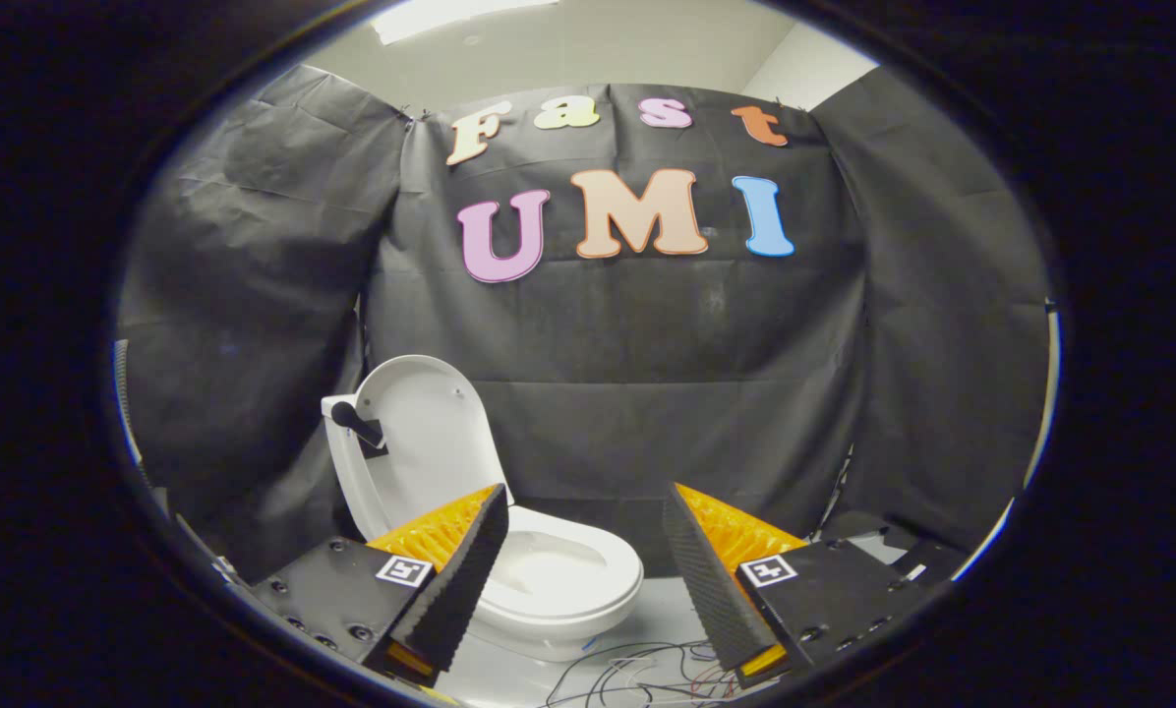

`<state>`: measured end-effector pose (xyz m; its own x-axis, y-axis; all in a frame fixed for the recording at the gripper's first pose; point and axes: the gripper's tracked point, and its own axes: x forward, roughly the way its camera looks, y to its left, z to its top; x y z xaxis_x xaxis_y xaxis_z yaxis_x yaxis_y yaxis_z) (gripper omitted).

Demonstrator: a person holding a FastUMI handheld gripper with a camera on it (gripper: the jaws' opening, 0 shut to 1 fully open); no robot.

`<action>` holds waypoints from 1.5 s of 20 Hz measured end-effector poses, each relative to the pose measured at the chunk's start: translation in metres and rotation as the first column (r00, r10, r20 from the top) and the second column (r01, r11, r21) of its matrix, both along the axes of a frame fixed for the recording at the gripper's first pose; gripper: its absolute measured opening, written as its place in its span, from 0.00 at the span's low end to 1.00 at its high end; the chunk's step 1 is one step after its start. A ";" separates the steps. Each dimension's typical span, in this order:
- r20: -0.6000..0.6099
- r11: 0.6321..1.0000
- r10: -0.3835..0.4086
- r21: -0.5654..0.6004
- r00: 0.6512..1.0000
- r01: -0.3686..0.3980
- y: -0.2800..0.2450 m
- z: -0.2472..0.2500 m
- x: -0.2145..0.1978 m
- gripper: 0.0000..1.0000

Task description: Open the toilet lid.

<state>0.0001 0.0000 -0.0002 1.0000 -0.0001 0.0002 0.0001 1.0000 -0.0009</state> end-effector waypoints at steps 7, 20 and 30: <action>0.000 1.000 0.000 0.000 1.000 0.000 0.000 0.001 0.000 0.98; 0.000 1.000 -0.002 0.001 1.000 0.002 0.000 0.000 0.000 0.98; -0.017 1.000 -0.001 0.011 1.000 0.001 0.002 -0.002 0.036 0.97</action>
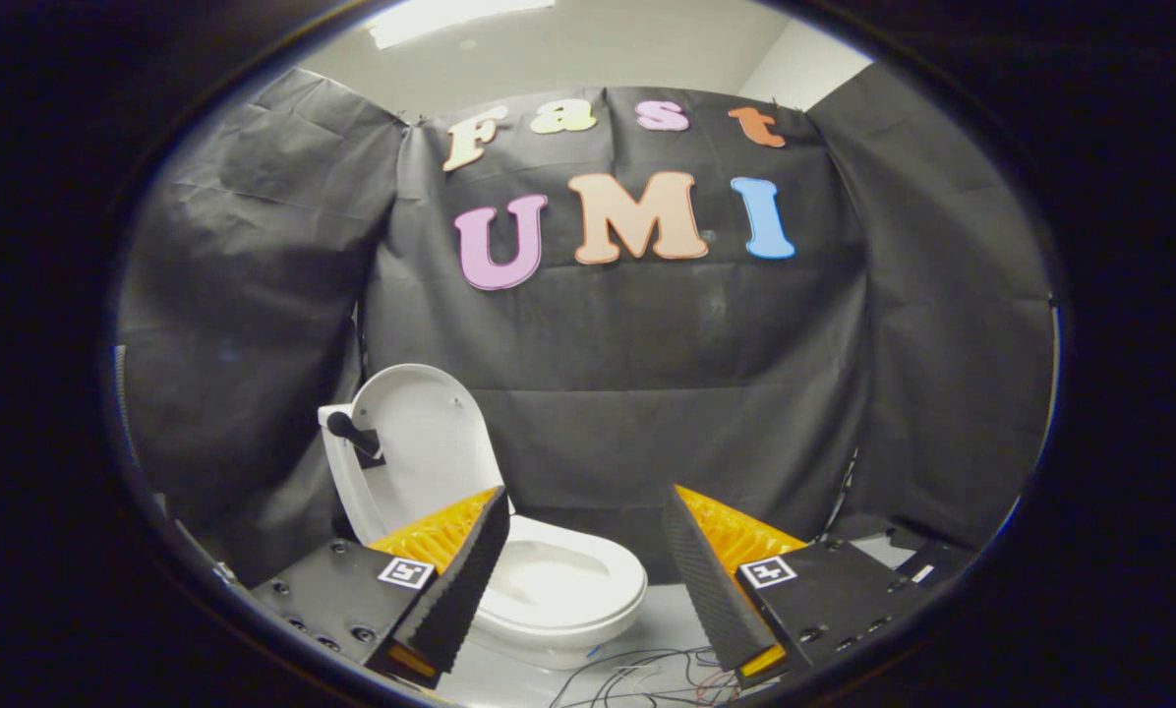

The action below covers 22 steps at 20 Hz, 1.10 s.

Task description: Open the toilet lid.

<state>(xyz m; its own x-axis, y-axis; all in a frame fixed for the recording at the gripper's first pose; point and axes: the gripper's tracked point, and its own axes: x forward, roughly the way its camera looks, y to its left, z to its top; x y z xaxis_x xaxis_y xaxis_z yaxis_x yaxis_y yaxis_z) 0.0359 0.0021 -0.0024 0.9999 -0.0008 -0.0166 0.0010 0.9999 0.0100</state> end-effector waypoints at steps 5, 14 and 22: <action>0.037 0.998 0.051 -0.027 0.998 -0.050 0.023 0.000 0.061 0.95; 0.078 0.942 -0.174 0.303 0.982 0.143 0.047 -0.030 0.118 0.95; -0.125 0.713 -0.345 0.610 0.930 0.346 0.064 -0.142 0.113 0.94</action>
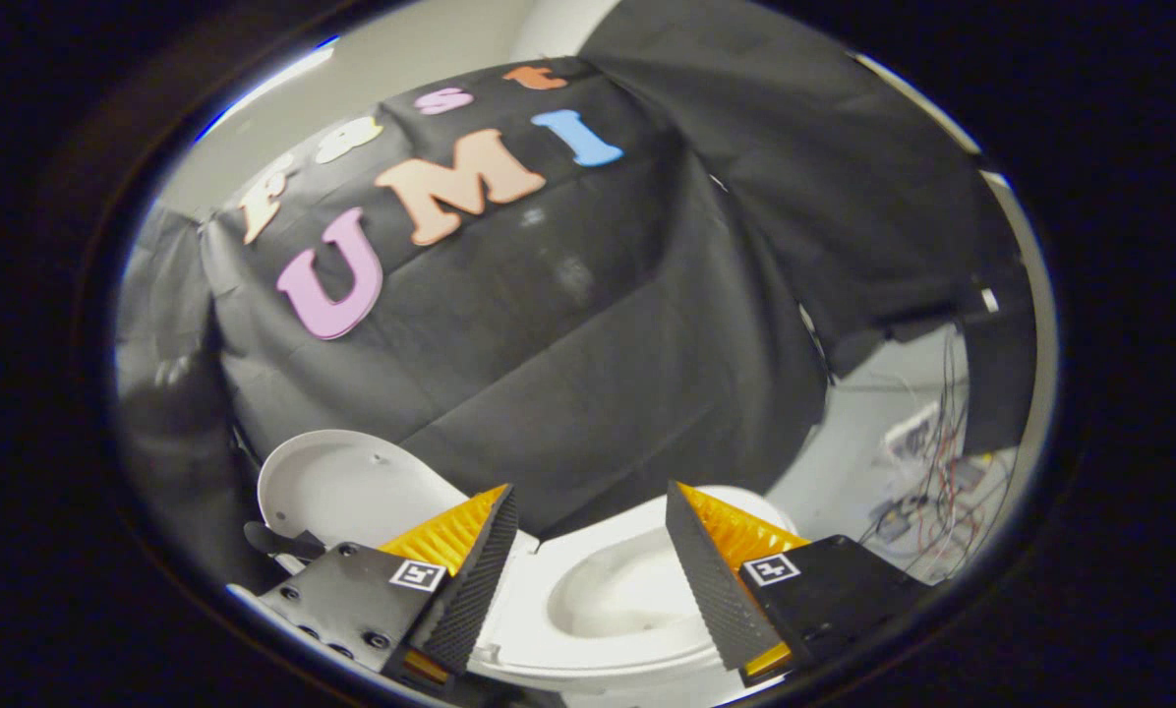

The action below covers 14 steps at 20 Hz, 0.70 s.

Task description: Open the toilet lid.

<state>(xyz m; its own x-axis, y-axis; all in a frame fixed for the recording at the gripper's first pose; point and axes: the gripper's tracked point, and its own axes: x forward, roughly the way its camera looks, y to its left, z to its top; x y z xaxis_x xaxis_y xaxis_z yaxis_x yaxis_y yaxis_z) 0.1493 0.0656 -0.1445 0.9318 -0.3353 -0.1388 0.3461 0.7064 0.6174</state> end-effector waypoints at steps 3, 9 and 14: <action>-0.059 0.991 -0.038 0.130 0.998 0.045 0.003 -0.043 -0.004 0.79; -0.057 0.938 -0.085 0.331 0.995 0.099 0.006 -0.083 -0.006 0.33; -0.121 0.926 -0.094 0.353 0.988 0.131 0.014 -0.103 -0.013 0.11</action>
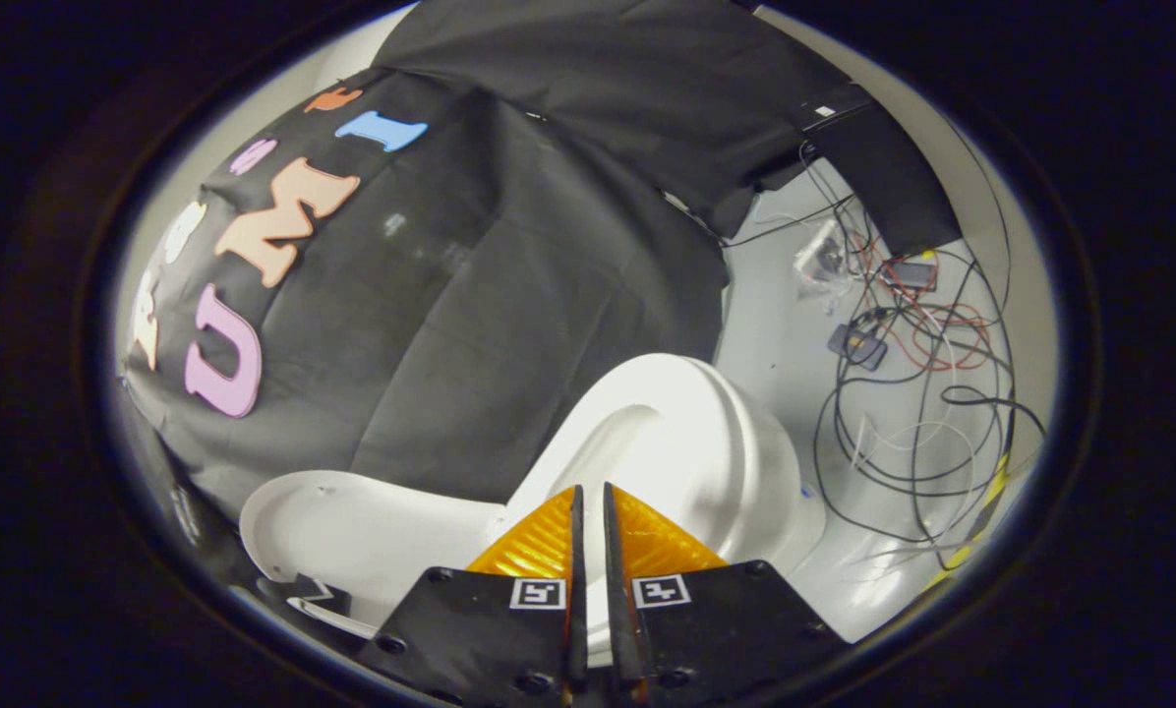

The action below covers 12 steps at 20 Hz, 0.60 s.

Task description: Open the toilet lid.

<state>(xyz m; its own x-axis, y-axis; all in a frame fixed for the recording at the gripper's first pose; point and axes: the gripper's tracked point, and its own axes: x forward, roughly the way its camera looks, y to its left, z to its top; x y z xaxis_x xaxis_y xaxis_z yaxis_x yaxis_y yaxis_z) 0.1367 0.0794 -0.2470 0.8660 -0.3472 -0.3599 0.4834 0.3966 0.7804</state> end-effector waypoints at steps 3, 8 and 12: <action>-0.052 0.999 -0.006 -0.045 0.999 0.004 -0.001 0.002 -0.001 0.11; -0.037 0.983 -0.002 -0.182 0.999 -0.005 0.002 0.057 0.009 0.11; 0.000 0.942 0.021 -0.335 1.000 -0.019 0.015 0.121 0.022 0.11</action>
<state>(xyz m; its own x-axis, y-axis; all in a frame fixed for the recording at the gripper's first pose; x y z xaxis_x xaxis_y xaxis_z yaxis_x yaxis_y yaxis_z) 0.1589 0.0948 -0.1262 0.8750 -0.4299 -0.2227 0.4702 0.6449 0.6025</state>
